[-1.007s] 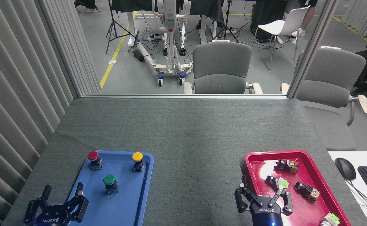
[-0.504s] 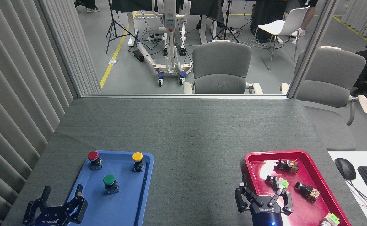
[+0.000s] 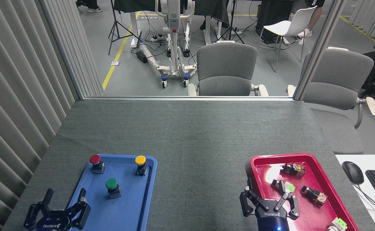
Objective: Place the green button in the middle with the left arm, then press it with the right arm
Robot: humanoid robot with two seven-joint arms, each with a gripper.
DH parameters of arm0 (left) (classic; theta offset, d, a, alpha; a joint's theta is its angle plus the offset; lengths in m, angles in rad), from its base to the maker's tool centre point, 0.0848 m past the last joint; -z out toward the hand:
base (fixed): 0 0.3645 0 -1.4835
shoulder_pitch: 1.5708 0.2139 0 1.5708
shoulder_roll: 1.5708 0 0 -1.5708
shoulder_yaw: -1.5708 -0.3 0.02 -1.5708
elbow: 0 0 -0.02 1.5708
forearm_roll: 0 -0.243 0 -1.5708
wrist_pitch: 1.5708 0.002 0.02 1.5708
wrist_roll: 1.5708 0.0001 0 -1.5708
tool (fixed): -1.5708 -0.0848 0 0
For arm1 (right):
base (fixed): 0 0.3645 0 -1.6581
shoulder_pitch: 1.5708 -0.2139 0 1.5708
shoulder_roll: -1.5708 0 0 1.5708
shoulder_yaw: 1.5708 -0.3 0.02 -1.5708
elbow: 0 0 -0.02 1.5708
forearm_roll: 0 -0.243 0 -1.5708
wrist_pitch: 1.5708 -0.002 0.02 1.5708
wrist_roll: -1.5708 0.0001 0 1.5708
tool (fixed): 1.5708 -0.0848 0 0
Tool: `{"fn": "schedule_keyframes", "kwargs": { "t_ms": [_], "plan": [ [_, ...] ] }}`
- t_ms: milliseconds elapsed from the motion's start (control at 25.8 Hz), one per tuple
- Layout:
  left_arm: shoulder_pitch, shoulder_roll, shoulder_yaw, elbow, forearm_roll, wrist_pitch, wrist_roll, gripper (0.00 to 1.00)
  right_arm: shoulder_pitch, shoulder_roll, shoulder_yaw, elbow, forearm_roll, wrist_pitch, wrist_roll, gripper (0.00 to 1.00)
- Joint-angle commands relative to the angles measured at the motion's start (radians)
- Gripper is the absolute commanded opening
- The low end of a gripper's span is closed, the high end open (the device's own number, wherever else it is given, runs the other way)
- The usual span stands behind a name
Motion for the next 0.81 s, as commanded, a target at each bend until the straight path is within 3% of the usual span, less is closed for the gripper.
{"fn": "schedule_keyframes", "kwargs": {
  "t_ms": [0,775],
  "plan": [
    [0.000,0.000,0.000,0.000,0.001,-0.003,0.000,1.00,0.001,-0.001,0.000,0.000,-0.001,-0.001,-0.002,1.00],
    [0.014,-0.002,0.000,-0.009,0.000,-0.003,-0.011,1.00,0.003,0.001,0.001,-0.001,0.000,0.003,-0.009,1.00]
  ]
}}
